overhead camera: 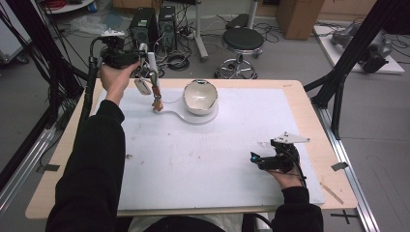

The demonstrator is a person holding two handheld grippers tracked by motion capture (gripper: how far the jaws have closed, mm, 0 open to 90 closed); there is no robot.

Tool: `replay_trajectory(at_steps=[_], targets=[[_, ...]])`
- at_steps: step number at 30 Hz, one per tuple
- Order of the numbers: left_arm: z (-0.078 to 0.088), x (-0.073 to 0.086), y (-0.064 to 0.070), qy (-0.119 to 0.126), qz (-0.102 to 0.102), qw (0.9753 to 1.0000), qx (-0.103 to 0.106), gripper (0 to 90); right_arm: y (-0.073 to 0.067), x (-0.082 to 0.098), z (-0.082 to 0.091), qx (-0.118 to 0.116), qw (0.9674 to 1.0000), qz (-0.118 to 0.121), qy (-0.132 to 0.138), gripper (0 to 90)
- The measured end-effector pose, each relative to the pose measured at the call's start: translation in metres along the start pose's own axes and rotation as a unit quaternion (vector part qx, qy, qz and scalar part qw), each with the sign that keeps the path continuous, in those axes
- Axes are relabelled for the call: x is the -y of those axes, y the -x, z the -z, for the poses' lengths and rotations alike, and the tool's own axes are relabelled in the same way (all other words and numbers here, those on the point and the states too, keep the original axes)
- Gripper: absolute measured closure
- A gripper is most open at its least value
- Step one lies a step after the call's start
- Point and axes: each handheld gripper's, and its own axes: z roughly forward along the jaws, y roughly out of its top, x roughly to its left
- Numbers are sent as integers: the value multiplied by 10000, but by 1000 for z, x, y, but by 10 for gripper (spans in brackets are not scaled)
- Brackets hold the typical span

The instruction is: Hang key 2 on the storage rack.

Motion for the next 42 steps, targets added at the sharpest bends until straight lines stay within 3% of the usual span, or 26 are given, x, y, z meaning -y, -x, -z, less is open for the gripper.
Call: replay_trajectory(at_steps=[8,22,23,28,33,40,42], targets=[[-7,3,4,-75,20,10000,15,745,0,0,1,-10,10000,-13,29,7],[-8,6,-3,-353,267,9988,223,734,0,-1,1,9,10000,-53,25,7],[-6,5,-4,-314,368,9986,209,715,0,-1,1,9,10000,-51,23,7],[3,4,-8,-108,392,9991,97,582,0,-1,1,-5,10000,-25,8,7],[10,5,-14,-128,505,9984,209,399,0,-1,2,-12,10000,-69,29,7],[18,7,-20,-125,457,9986,221,165,0,-1,2,-12,10000,-62,45,7],[21,8,-21,-174,417,9987,246,136,0,-1,2,-12,10000,-61,46,7]])
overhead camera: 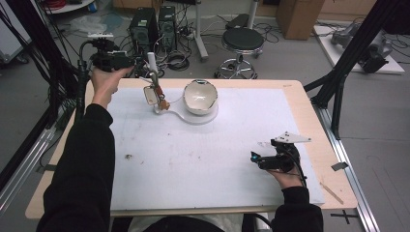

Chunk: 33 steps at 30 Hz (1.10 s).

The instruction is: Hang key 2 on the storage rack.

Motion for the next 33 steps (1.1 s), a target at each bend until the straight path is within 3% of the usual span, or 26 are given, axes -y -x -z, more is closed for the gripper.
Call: replay_trajectory(at_steps=[2,4,6,8,16,26,33], targets=[[1,1,-1,-98,-34,9999,66,56,0,0,0,6,10000,-7,-9,7],[4,3,-1,-327,-89,9992,207,53,0,0,0,14,10000,-4,0,7],[5,3,0,-388,-124,9990,203,17,0,0,0,22,10000,-6,-2,7],[10,6,1,-379,-241,9989,156,17,0,0,0,21,10000,-9,1,7],[26,17,-1,-296,-276,9991,143,17,0,0,1,25,10000,-7,11,7],[33,36,6,-434,-413,9977,317,17,0,0,0,42,10000,8,-2,7],[45,45,9,-535,-595,9966,198,17,-1,0,1,41,10000,-14,-23,7]])
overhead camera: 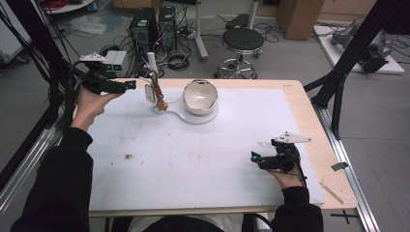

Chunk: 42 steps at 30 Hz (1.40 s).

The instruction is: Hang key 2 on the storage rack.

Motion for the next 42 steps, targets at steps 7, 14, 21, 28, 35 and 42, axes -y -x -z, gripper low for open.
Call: replay_trajectory(at_steps=[7,14,21,28,35,42], targets=[[11,20,-1,-44,7,10000,-5,17,-1,0,-1,4,10000,48,-5,7],[14,35,3,8,8,10000,51,17,-3,0,-2,-20,10000,84,-16,7],[13,53,10,-138,-68,9998,134,17,-3,0,-1,-20,10000,78,-15,7],[20,66,18,-272,-132,9994,163,17,-3,0,-2,-11,10000,96,-24,7],[33,87,25,-398,-226,9987,216,17,-3,0,-1,-21,10000,89,-16,7],[35,106,29,-423,-110,9986,293,17,-3,0,-2,-27,10000,76,-41,7]])
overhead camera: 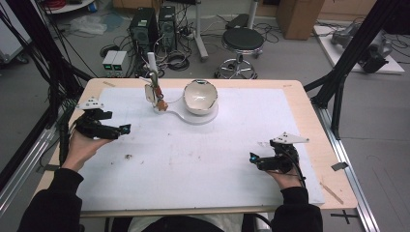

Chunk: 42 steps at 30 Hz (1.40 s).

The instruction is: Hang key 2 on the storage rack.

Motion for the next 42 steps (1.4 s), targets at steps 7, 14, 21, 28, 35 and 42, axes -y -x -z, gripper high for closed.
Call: replay_trajectory(at_steps=[7,14,21,28,35,42], targets=[[4,16,6,-143,-122,9998,-89,17,-1,1,-1,0,10000,-11,-21,7],[15,33,16,-147,-81,9999,6,17,0,1,-1,-18,10000,-40,-5,7],[26,54,19,-257,-98,9996,-25,17,0,1,0,-10,10000,-51,-1,6],[31,83,19,-185,-15,9998,-100,17,-1,2,-1,-11,10000,-32,-14,7],[38,104,18,-215,-77,9996,-158,17,-1,2,-2,-4,10000,-27,-43,7],[39,111,17,-181,-57,9997,-170,17,0,2,-1,30,10000,-31,-25,7]])
